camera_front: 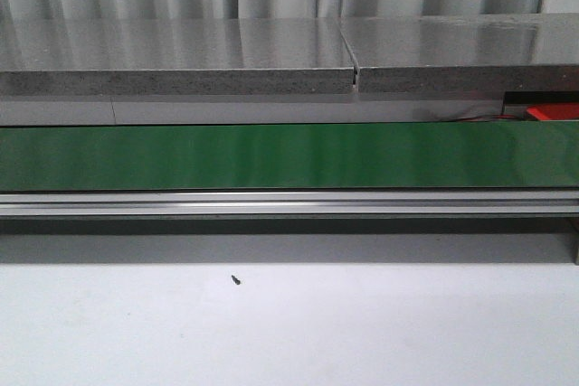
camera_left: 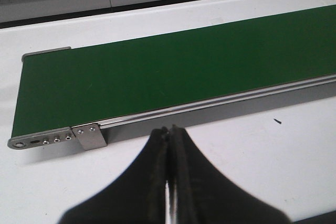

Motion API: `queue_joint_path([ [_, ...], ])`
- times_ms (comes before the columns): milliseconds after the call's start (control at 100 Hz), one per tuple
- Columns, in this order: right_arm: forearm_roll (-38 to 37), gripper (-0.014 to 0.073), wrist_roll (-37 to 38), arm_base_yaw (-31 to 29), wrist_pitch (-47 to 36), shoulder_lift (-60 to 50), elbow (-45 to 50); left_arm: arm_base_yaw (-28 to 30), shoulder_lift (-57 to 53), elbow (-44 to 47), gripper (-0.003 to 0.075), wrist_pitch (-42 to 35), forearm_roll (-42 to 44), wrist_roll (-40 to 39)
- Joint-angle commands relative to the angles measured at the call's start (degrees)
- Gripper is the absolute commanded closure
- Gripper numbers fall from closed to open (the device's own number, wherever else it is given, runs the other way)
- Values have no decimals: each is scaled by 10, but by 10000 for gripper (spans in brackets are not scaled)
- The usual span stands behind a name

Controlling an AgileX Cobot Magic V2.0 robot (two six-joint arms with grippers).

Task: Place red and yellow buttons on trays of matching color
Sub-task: 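Carry the yellow button into the yellow tray and open the right gripper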

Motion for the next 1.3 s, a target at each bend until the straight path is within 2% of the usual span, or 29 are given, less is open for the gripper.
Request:
queue_joint_path([
  [0, 7, 464, 8, -9, -46, -17, -2, -4, 2, -15, 739, -44, -10, -4],
  [290, 11, 464, 24, -9, -167, 3, 66, -4, 2, -15, 739, -44, -10, -4],
  [500, 41, 464, 24, -9, -182, 45, 67, -4, 2, -15, 739, -44, -10, -4],
  [760, 43, 457, 24, -9, -199, 77, 67, -4, 2, -15, 739, -44, -10, -4],
  [830, 44, 417, 24, -9, -200, 77, 67, -4, 2, -15, 739, -44, -10, -4],
  [1000, 48, 166, 24, -9, -201, 77, 67, -4, 2, -15, 739, -44, -10, -4],
  [1090, 50, 81, 24, -9, -200, 77, 67, -4, 2, -15, 739, -44, -10, -4],
  [1290, 50, 74, 24, -9, -198, 63, 65, -4, 2, -15, 739, -44, -10, -4],
])
